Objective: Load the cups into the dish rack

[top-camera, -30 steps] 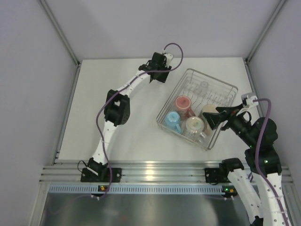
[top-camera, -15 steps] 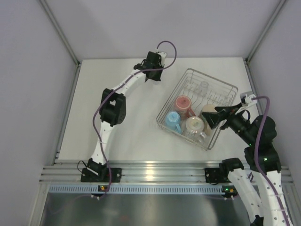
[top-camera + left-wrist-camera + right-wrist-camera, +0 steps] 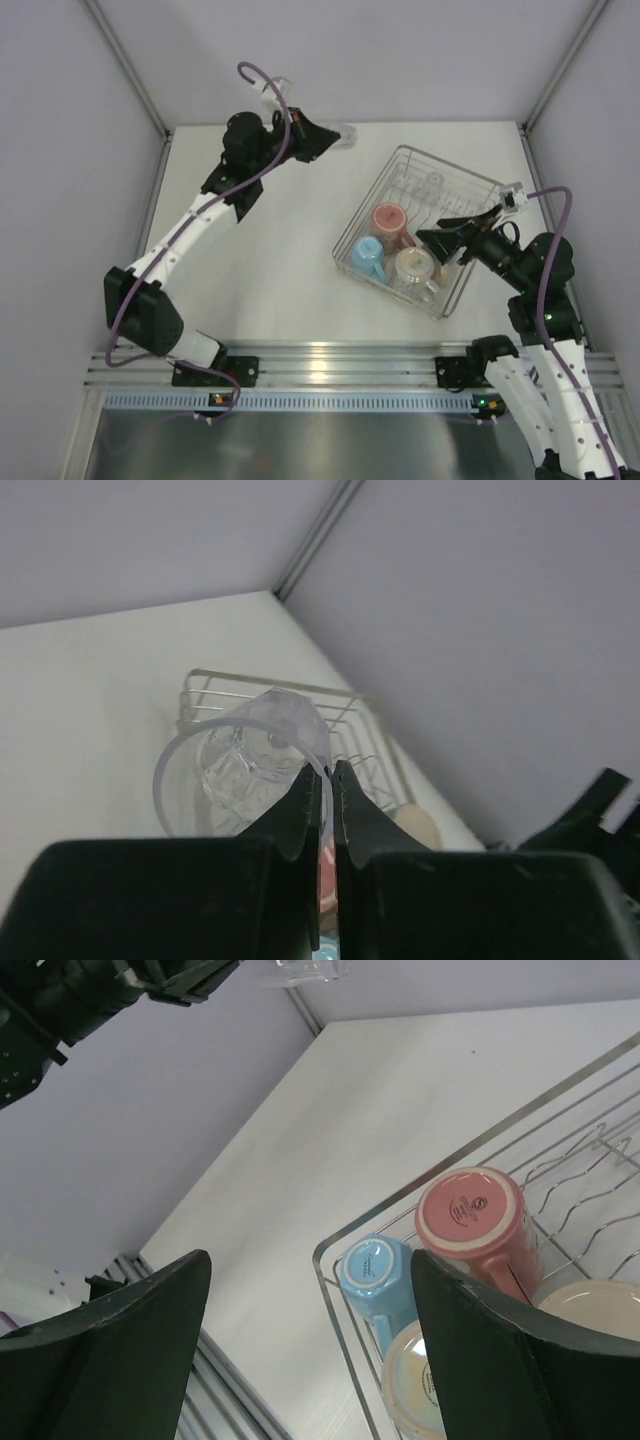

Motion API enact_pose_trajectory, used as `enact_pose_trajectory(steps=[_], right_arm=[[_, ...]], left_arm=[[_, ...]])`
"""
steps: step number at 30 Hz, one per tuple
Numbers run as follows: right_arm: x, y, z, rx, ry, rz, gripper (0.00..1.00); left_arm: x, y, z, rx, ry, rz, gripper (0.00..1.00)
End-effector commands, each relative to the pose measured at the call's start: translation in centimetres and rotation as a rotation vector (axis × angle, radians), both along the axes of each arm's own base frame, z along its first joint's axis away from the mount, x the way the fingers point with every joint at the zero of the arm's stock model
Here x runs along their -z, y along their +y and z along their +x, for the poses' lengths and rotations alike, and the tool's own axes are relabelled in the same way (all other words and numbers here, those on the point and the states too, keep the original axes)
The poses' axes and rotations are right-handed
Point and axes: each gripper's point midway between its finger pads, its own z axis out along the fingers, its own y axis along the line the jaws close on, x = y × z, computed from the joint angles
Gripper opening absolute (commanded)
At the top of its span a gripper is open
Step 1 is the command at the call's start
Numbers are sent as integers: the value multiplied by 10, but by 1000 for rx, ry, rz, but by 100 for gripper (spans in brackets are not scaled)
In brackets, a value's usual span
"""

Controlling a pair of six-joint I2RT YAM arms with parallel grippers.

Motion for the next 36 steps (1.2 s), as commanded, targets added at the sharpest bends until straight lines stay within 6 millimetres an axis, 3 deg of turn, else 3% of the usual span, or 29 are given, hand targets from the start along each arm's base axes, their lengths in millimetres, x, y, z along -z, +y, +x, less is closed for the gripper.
enact_pose_trajectory(steps=[1,2,3,6,7,9,10,11,13,14,16,24,28,32,36], right_arm=[[-33,8,-2,-50,-134,57,82],[-34,9,-1,-53,-133,63,82],[-35,10,-2,-65,-128,76,82],[-46,16,-5,-101,-161,130,82],[-51,16,-5,-110,-196,148,82],[-50,19,-7,-135,-191,189,82],[-53,20,-8,-143,-202,201,83],[-60,21,-11,-155,-244,216,83],[-57,23,-11,-165,-232,244,85],[-58,25,-10,-171,-237,251,85],[-56,28,-10,-186,-221,256,86],[-61,41,-7,-203,-215,257,90],[-67,59,-7,-216,-223,234,92],[-81,90,-17,-281,-253,215,93],[-97,104,-24,-313,-279,243,93]], left_arm=[[-47,-7,-51,175,-50,-308,0],[-39,-5,-65,205,11,-362,0],[-53,-4,-76,241,-39,-410,0],[-56,1,-101,302,0,-495,0],[-65,5,-109,321,-38,-526,0],[-60,10,-123,340,5,-592,0],[-71,16,-134,368,-51,-634,0],[-63,19,-141,379,3,-673,0],[-71,27,-157,412,-42,-744,0],[-62,29,-162,422,3,-779,0],[-55,33,-166,417,26,-816,0],[-69,34,-203,484,-10,-851,0],[-66,31,-214,494,-7,-862,0],[-68,27,-228,516,-9,-875,0],[-70,25,-238,542,-8,-880,0]])
